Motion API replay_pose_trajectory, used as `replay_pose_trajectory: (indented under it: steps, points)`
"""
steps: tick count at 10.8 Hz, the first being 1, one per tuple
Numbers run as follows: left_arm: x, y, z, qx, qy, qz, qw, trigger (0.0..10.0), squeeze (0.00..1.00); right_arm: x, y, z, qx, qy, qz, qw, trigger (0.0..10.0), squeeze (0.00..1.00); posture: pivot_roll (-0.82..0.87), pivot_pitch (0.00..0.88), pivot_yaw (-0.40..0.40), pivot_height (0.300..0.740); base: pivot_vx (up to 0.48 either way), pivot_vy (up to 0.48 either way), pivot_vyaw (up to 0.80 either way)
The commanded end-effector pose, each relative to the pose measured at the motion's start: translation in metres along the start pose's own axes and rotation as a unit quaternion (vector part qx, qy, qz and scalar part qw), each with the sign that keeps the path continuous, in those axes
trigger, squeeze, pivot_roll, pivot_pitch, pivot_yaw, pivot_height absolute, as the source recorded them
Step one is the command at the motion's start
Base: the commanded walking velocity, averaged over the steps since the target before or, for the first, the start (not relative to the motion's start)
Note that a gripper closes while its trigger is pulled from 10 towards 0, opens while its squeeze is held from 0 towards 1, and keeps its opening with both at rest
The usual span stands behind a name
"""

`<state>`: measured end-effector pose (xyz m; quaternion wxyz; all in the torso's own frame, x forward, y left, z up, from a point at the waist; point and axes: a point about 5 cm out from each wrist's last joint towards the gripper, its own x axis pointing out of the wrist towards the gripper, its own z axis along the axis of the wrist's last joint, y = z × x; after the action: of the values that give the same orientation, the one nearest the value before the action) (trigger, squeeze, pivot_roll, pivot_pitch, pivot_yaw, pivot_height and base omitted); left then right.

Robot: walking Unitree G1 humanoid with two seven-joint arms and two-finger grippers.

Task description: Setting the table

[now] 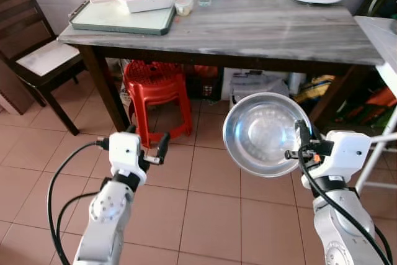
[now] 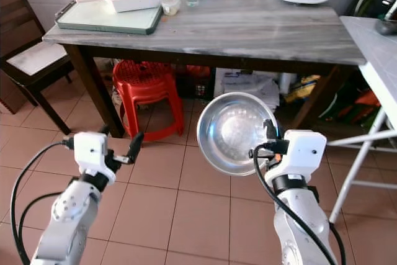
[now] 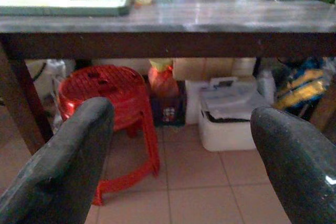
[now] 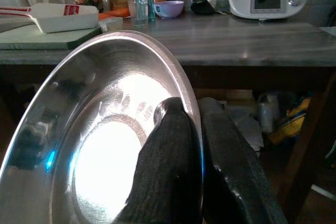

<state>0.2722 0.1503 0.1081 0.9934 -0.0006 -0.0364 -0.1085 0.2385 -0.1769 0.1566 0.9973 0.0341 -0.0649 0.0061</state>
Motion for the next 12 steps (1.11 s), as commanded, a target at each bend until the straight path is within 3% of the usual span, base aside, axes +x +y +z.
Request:
replay_pose_trajectory:
  steps: [1, 3, 6, 8, 12]
  points:
    - [0.0, 0.003, 0.001, -0.001, 0.001, 0.002, 1.0, 10.0, 0.0, 0.001, -0.002, 0.004, 0.001, -0.01, -0.001, 1.0, 10.0, 0.0, 0.04, 0.082, -0.009, 0.74, 0.405, 0.0, 0.0]
    - [-0.002, 0.007, 0.003, 0.003, -0.003, 0.01, 1.0, 10.0, 0.0, 0.002, -0.002, 0.003, 0.007, -0.011, -0.005, 1.0, 10.0, 0.0, 0.04, 0.085, -0.019, 0.74, 0.409, 0.0, 0.0]
    - [-0.021, 0.016, 0.001, 0.007, 0.0, 0.026, 1.0, 10.0, 0.0, 0.0, 0.002, -0.003, 0.016, -0.003, -0.004, 1.0, 10.0, 0.0, 0.06, 0.075, -0.021, 0.74, 0.418, 0.0, 0.0]
    - [-0.025, 0.014, 0.001, 0.001, 0.002, 0.025, 1.0, 10.0, 0.0, 0.005, 0.002, -0.004, 0.019, -0.007, -0.006, 1.0, 10.0, 0.0, 0.07, 0.058, -0.02, 0.74, 0.426, 0.0, 0.0]
    - [-0.016, 0.007, 0.003, -0.008, -0.003, 0.006, 1.0, 10.0, 0.0, 0.006, 0.001, -0.004, 0.016, -0.01, -0.007, 1.0, 10.0, 0.0, 0.06, 0.049, -0.016, 0.74, 0.426, 0.0, 0.0]
